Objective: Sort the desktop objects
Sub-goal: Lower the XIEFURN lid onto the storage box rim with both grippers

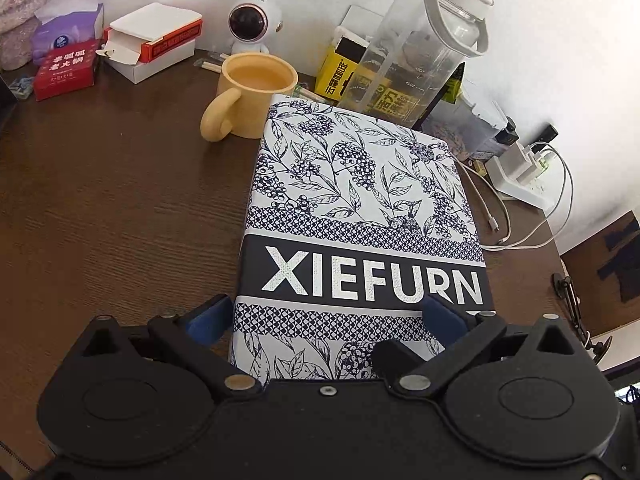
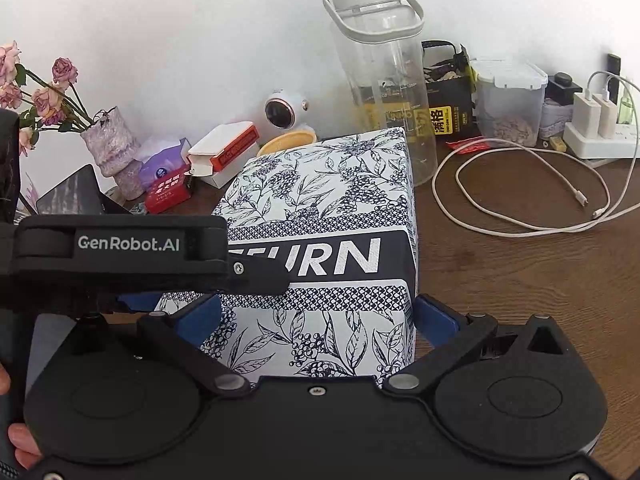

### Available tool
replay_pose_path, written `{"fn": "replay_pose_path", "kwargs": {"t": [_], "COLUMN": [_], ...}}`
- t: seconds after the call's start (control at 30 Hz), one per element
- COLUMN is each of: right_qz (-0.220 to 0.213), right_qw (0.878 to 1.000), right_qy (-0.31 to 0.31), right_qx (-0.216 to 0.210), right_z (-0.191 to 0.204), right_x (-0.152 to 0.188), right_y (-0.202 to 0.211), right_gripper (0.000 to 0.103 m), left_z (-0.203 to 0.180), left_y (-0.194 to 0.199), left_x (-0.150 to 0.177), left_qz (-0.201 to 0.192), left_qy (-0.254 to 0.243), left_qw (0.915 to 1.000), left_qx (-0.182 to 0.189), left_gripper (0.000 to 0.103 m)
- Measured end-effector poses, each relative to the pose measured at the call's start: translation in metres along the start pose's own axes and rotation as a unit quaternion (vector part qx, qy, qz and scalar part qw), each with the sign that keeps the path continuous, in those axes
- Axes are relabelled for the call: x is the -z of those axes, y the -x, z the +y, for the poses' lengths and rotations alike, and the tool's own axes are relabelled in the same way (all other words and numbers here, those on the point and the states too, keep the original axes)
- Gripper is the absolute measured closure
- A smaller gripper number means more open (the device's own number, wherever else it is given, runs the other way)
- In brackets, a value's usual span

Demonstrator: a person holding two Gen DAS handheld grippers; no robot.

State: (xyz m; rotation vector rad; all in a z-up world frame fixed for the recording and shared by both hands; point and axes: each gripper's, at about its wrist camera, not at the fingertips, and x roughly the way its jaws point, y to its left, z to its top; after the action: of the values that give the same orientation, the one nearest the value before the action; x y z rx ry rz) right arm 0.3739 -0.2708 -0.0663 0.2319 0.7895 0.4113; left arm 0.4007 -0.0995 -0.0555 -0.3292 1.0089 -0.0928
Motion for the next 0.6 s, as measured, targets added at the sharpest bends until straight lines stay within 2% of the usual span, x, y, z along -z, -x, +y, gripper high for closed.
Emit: {"fn": "replay_pose_path", "kwargs": {"t": [0.47, 0.6], "right_qz": [0.017, 0.021], "right_qw": [1.0, 1.0], "right_qy": [-0.004, -0.005], "right_qx": [-0.001, -0.001], "right_z": [-0.007, -0.009], "right_x": [-0.006, -0.009], "right_y": [-0.012, -0.015], "right_gripper": [0.004, 0.004], "left_z": [0.002, 0.002], "left_y": [-0.026, -0.026], "left_x": [0.0, 0.003], "left_qz": [0.042, 0.034], "left_qy": [-0.007, -0.011], "left_qw": [0.9989, 0.9992], "left_qx": [-0.019, -0.019], "left_gripper": [0.0, 0.0]}}
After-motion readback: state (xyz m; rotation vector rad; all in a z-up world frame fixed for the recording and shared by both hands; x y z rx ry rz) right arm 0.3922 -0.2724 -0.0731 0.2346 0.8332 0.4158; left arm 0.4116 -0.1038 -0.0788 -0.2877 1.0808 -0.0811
